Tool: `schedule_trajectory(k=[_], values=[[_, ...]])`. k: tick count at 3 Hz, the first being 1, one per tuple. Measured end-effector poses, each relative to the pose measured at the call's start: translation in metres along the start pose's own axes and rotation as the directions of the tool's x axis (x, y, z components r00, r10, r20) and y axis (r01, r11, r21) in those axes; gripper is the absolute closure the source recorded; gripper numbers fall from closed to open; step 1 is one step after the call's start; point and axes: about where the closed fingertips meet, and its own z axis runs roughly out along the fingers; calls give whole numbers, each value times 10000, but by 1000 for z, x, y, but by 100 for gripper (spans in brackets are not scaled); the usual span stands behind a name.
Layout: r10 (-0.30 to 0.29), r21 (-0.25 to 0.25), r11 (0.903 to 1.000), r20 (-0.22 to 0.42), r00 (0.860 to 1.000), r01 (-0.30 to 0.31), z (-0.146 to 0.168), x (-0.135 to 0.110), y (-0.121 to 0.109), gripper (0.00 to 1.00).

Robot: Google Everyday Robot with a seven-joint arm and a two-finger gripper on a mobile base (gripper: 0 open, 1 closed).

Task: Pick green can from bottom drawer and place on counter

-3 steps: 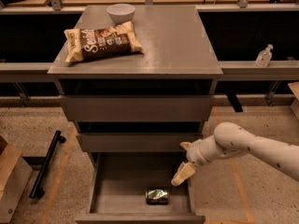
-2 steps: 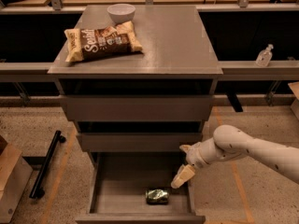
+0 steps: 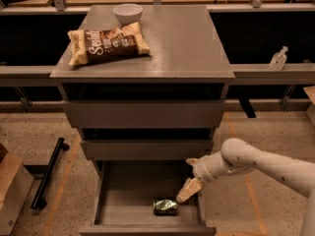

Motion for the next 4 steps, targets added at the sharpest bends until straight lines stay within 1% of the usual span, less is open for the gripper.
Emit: schedule_trajectory(k=[1,2,3,4], values=[[313,-54,9995,64,9995,-313,39,19,-14,0],[702,-418,9967,105,9975,-697,83,41,-29,0],[711,-428,9966,106,9974,-706,84,41,-28,0],[960,-320,9948,-210,9952,-966,97,53,-30,0]])
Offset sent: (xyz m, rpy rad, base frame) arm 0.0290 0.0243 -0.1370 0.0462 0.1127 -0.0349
